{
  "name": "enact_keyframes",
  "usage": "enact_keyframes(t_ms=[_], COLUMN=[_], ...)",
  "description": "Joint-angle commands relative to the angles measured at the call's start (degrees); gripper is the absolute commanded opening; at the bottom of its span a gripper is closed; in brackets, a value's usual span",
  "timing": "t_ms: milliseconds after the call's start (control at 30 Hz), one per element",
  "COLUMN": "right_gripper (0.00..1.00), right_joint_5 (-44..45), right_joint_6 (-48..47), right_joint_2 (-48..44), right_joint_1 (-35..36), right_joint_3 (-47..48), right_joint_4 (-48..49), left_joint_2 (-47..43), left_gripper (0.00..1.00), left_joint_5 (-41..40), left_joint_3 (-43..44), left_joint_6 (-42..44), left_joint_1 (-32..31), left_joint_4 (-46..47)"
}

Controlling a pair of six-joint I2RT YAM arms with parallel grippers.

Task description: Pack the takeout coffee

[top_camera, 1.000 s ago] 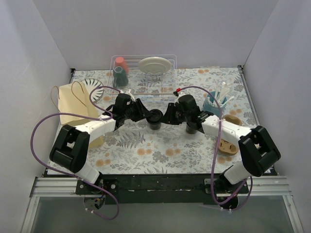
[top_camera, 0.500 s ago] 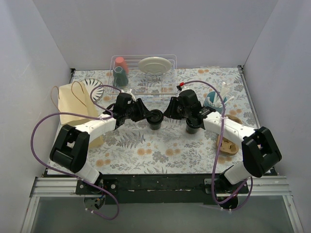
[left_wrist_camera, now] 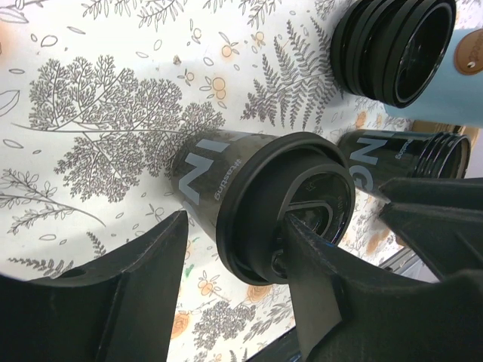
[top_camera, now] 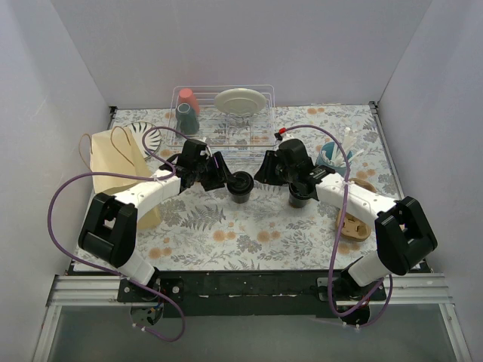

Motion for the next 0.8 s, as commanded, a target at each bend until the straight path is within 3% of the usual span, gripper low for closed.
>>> enact_keyframes(t_ms=[0, 333, 767], right_gripper=[0.38, 0.37, 0.33], right_joint_5=[-0.59, -6.21, -6.22], right_joint_6=[-1.01, 0.22, 3.12], right_joint_2=[-0.22, 1.54, 3.74], right_joint_1=[-0.58, -0.76, -0.94], right_joint_3=[0.20, -0.59, -4.02], right_joint_4=[1.60, 6.25, 10.03], left_joint_2=[1.52, 2.66, 3.71], left_gripper=[0.51, 0.49, 0.46], left_joint_5=[-1.45, -1.01, -2.76], left_joint_3=[0.22, -0.48, -4.26], left_joint_6=[3.76, 3.76, 3.06], left_joint_1=[-0.50, -0.50, -0.50], left_joint_4=[-11.89, -11.01, -8.81])
